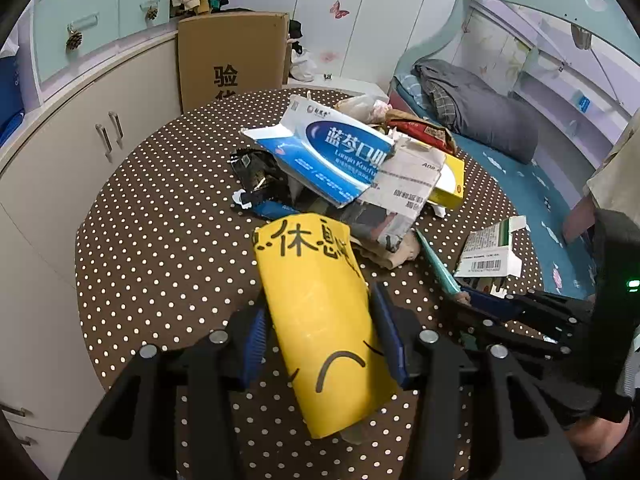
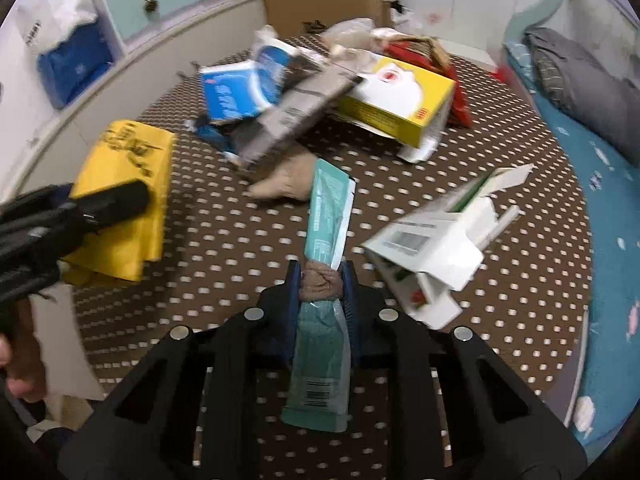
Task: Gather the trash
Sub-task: 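Carry both items to the blue bin and open both grippers over it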
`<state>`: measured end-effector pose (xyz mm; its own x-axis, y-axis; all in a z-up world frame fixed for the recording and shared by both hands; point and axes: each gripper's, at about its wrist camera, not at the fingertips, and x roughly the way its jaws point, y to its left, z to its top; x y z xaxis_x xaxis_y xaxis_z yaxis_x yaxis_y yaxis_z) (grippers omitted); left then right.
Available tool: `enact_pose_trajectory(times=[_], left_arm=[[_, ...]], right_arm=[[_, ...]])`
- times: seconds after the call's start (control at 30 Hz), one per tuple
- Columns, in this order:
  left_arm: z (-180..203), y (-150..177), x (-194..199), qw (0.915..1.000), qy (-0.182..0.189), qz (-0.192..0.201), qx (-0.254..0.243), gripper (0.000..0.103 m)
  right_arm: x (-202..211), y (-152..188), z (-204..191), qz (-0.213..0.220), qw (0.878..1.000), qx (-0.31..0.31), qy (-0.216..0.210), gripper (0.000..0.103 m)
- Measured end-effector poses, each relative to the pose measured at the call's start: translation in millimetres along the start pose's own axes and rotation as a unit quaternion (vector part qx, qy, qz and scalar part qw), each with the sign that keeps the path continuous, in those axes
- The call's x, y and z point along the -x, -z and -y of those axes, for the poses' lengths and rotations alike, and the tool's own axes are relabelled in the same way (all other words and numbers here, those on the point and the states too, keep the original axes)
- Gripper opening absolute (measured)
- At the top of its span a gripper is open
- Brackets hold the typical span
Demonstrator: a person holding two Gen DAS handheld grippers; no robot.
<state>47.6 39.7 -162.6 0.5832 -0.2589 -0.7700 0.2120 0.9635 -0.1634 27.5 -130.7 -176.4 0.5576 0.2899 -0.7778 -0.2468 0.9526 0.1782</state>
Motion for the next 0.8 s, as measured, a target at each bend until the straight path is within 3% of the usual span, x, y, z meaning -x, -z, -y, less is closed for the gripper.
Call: enact_pose_trajectory(times=[0.13, 0.23, 0.33, 0.43, 0.6, 0.67, 0.8], left_arm=[[8, -5, 9, 0.9998, 0.009, 0.012, -0.008, 0.049], [22, -14, 16, 0.9993, 0.024, 0.024, -0.018, 0.049], [56, -31, 23, 0.9965, 0.057, 0.043, -0.044, 0.049], [100, -47, 20, 0.9916, 0.093, 0.052, -0.073, 0.049], [197, -59, -2, 0.9780, 0.152, 0.044, -0.135, 0.049], [243, -59, -23, 0.9711, 0.177, 0.021, -0.158, 0.049], [322, -47, -76, 0.9597, 0.193, -0.043, -0.200, 0.049]], right_arm=[[31, -3, 13, 0.040, 0.997, -0.046, -0.055, 0.021], [64, -9, 33, 0.083, 0.991, -0.076, -0.068, 0.021], [99, -14, 65, 0.130, 0.984, -0.110, -0.059, 0.021], [127, -10, 106, 0.161, 0.976, -0.143, -0.019, 0.021], [137, 22, 206, 0.168, 0.955, -0.239, 0.042, 0.021], [134, 41, 241, 0.156, 0.946, -0.280, 0.060, 0.021], [107, 95, 307, 0.105, 0.923, -0.360, 0.087, 0.021]])
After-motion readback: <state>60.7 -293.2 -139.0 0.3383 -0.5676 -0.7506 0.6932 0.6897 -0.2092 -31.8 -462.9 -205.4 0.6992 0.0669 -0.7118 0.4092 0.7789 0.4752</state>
